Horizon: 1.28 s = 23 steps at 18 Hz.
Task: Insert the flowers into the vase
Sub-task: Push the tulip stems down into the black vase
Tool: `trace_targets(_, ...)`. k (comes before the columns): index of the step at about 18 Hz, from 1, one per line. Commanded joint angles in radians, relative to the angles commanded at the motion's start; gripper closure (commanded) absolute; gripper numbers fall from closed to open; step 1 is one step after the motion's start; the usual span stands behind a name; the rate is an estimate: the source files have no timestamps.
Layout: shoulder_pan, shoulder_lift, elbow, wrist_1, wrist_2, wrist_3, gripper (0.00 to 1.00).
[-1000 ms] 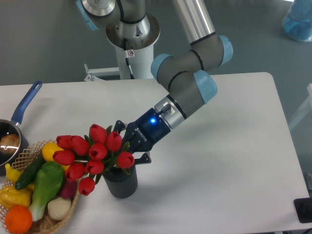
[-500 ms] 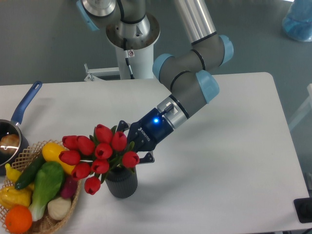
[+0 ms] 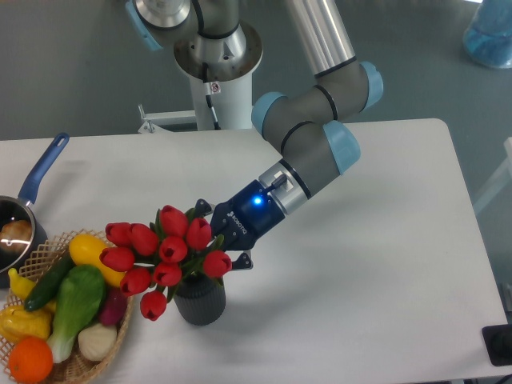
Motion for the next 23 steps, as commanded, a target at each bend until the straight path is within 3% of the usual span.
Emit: trace_targets(23, 0.014, -0.011, -0.029, -0.003, 0.003, -0.002, 0.73)
